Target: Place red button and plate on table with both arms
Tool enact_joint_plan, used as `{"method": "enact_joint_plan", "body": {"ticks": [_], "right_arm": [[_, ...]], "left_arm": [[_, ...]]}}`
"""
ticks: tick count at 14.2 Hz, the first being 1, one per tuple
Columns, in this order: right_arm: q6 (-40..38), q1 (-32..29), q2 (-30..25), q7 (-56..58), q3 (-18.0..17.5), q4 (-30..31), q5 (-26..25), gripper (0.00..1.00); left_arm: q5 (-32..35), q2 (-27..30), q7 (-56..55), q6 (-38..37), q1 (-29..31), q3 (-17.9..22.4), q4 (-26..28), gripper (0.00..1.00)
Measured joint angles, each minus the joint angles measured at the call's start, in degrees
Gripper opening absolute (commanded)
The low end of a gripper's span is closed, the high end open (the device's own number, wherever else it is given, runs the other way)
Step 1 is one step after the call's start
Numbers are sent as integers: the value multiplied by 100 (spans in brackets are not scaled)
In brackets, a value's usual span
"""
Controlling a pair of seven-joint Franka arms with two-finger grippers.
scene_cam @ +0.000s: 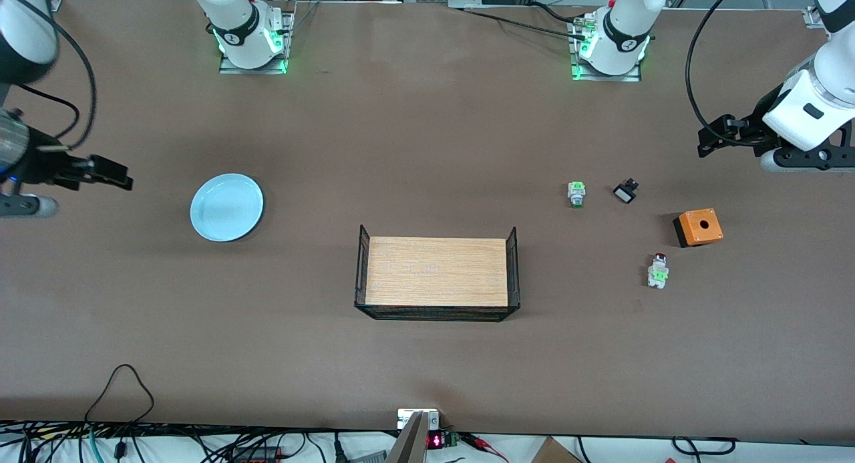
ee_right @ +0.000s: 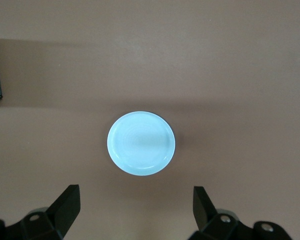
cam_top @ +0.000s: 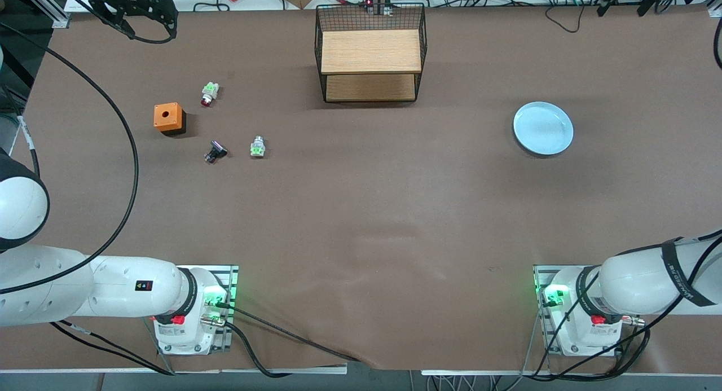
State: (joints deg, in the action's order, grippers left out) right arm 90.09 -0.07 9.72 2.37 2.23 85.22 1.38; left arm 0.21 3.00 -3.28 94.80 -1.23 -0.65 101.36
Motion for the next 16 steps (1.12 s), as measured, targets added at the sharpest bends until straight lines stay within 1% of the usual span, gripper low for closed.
{"method": "enact_joint_plan", "body": {"ticks": [2, 5, 6, 9, 10, 12, 13, 16], "right_arm": [[-227, -2, -9, -14, 76, -288, -1, 100], [-347, 15, -69, -10, 462, -412, -1, 100], [-470, 14, -106, -10, 540, -417, -1, 100], [-633, 56, -231, -13, 565, -401, -1, 100], [-535, 99, -284, -14, 564, -312, -3, 100], [-58, 214, -509, -21, 563, 155, -31, 100], [26, 265, -623, -40, 562, 340, -39, 100], [-97, 298, -837, -69, 567, 425, -41, 100]], "left_arm": [[0, 0, 0, -3, 0, -1, -1, 100], [0, 0, 0, -9, 0, -3, -2, 100], [0, 0, 0, -10, 0, -3, -2, 100], [0, 0, 0, -13, 0, -3, -2, 100], [0, 0, 0, -15, 0, -3, -2, 100], [0, 0, 0, -17, 0, -3, -2, 100], [0, 0, 0, -18, 0, -3, -2, 100], [0, 0, 0, -20, 0, -3, -3, 100]]}}
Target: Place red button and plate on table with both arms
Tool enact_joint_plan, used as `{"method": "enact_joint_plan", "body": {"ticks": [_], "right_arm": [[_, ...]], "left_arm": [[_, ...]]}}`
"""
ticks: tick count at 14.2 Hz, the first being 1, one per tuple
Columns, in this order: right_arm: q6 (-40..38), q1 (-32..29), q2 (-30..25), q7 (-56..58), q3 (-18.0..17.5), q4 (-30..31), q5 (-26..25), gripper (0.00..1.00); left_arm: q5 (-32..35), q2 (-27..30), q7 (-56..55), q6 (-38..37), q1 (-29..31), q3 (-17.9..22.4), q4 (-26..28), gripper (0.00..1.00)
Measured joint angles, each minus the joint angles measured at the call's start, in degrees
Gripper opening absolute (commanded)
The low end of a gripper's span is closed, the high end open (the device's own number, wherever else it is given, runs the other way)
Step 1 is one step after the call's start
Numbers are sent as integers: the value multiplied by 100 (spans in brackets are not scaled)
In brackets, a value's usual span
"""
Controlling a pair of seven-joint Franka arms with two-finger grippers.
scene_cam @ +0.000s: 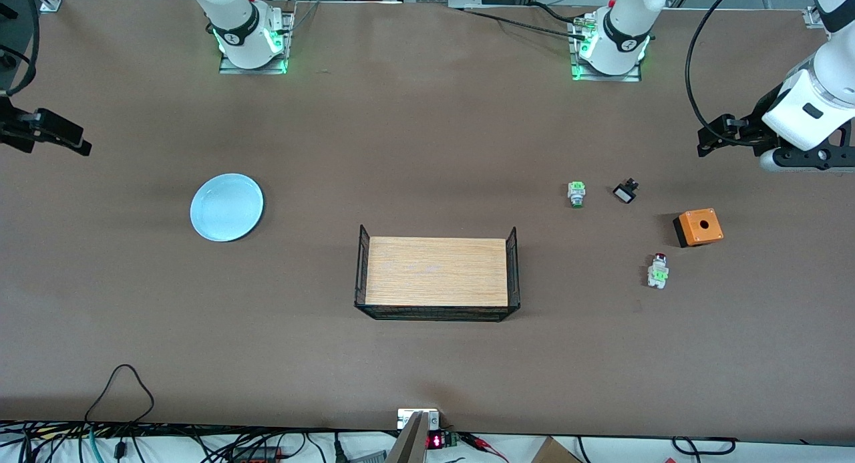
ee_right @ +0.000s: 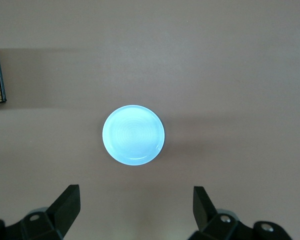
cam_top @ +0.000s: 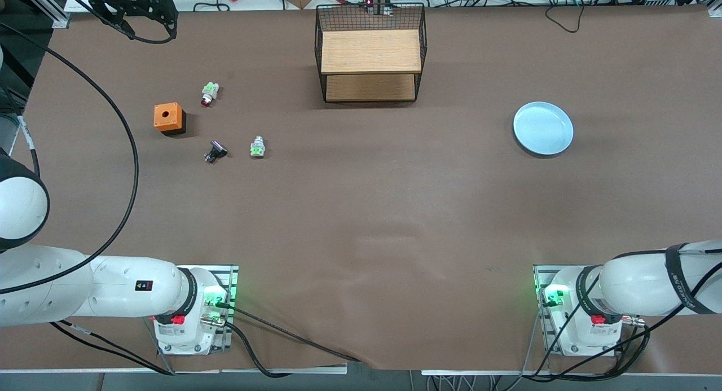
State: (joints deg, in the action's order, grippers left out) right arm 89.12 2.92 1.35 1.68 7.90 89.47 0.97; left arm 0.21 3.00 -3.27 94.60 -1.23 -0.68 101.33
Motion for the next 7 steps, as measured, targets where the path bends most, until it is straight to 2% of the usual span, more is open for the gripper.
{"method": "enact_joint_plan", "body": {"ticks": [7], "right_arm": [[-67, -1, -74, 0, 26, 0, -11, 100]], "left_arm": [[0, 0, 0, -1, 0, 0, 0, 100]]}}
